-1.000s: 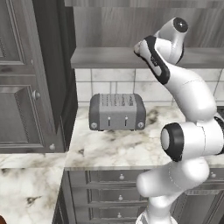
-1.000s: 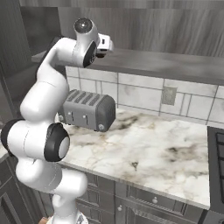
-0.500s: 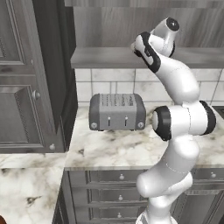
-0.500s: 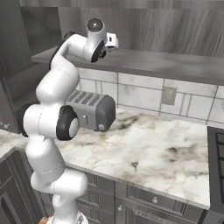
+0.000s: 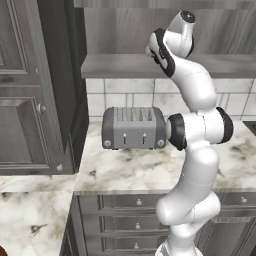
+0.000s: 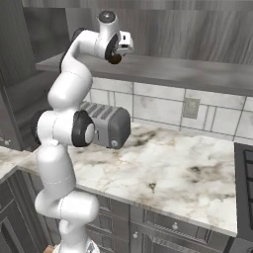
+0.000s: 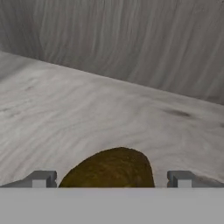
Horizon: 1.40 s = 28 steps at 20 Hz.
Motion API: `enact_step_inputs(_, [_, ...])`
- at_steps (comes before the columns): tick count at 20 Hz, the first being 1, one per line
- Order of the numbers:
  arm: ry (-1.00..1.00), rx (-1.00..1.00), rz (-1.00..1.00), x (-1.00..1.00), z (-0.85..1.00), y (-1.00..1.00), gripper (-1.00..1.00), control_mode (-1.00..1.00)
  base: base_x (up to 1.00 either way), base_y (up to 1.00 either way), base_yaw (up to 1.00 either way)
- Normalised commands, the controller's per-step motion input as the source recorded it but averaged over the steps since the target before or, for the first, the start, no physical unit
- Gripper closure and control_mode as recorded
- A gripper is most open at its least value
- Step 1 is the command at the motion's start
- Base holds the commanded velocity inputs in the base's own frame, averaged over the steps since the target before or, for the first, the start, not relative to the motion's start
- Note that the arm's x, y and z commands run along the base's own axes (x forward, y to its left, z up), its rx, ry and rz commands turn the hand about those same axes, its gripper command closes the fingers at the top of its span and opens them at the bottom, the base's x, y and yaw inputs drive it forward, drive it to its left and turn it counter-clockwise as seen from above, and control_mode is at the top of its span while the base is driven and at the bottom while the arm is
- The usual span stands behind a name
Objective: Pick the avocados from the cabinet and place them in one bowl. Pick the onion from the sink and place it in the other bowl.
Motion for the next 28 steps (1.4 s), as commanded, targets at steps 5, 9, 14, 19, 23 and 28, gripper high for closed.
enact_step_inputs(5, [0.11,0.00,-0.03,-0.14,-0.14,0.00,-1.00,-1.00,0.00,0.00,0.00])
enact_step_inputs(9, [0.00,0.00,-0.01,-0.09,-0.15,0.07,-1.00,-1.00,0.00,0.00,0.00])
enact_step_inputs(14, [-0.07,0.00,0.00,-0.08,-0.18,0.14,1.00,-1.00,0.00,0.00,0.00])
enact_step_inputs(19, [-0.11,0.00,0.00,-0.05,-0.11,0.08,1.00,-1.00,0.00,0.00,0.00])
enact_step_inputs(23, [-0.21,0.01,-0.05,-0.12,-0.01,0.00,1.00,-1.00,0.00,0.00,0.00])
enact_step_inputs(28, [-0.24,0.01,-0.10,-0.30,0.02,0.00,1.00,-1.00,0.00,0.00,0.00])
